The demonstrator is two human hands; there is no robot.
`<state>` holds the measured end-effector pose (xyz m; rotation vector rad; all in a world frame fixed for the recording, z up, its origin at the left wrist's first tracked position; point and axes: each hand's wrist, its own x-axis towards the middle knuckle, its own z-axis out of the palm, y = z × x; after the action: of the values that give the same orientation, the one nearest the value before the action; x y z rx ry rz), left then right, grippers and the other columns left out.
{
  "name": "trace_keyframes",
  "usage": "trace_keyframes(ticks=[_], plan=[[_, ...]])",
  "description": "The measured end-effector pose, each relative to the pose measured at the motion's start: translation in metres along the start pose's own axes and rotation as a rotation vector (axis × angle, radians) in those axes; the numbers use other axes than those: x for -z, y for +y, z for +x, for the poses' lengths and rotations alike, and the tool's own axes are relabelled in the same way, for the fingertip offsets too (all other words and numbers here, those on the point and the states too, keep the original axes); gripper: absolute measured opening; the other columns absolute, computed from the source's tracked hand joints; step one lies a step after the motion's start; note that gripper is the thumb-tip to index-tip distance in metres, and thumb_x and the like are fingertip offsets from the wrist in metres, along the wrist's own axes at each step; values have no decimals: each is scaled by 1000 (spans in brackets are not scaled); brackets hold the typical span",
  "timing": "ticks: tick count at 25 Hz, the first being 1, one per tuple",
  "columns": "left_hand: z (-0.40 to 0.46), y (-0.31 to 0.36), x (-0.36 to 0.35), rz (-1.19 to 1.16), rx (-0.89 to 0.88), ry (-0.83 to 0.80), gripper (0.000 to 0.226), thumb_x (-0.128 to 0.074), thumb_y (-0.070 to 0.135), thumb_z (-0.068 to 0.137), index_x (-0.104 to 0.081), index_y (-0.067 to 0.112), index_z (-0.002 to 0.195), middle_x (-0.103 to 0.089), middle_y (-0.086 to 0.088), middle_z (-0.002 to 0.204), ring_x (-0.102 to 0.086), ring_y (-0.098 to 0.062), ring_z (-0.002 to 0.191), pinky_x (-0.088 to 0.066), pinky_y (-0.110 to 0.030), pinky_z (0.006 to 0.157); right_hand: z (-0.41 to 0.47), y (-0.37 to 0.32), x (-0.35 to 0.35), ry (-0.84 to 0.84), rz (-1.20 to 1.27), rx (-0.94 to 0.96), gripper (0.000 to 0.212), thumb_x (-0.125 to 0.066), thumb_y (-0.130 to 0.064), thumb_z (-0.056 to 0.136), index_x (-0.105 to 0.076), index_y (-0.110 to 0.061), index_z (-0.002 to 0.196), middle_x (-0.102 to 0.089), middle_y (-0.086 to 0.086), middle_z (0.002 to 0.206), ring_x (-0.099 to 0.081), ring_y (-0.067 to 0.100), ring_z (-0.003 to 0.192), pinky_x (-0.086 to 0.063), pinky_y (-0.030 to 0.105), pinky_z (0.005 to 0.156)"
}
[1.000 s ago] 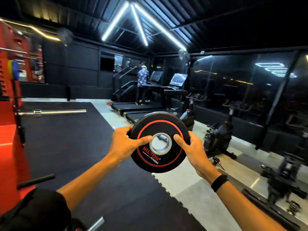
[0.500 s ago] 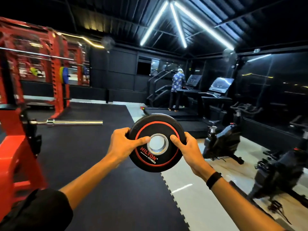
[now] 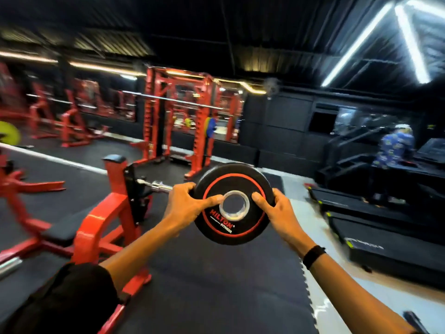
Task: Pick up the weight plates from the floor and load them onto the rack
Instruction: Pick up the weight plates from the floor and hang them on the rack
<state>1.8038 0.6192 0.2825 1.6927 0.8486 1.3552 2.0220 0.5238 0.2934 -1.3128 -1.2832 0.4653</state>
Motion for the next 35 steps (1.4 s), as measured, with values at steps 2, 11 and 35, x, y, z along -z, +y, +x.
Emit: trace_keyframes(ticks=[2,11,35], plan=[[31,-16,14,50,26,108,47,-94,50,47,-66,15,61,-67,10,55,-56,2,52,-50,-30,50,54,13,-25,-127,36,39,34,-69,-32,89,-60,-3,106,-65,0,92,-62,-6,71,-49,11,63],[139,-64,148,282,51,651,67,-90,64,39,-77,11,77,-77,-1,75,-68,-14,65,-60,-51,71,263,31,-242,-534,366,205,33,-71,-27,88,-66,-2,108,-73,9,102,-67,15,87,-55,27,76],[185,-160,389,1054,317,1752,40,-93,46,56,-64,18,54,-66,4,57,-61,-7,52,-45,-17,49,337,-26,-789,-1783,901,219,36,-72,-20,87,-62,-2,117,-73,14,113,-70,29,104,-56,39,90]])
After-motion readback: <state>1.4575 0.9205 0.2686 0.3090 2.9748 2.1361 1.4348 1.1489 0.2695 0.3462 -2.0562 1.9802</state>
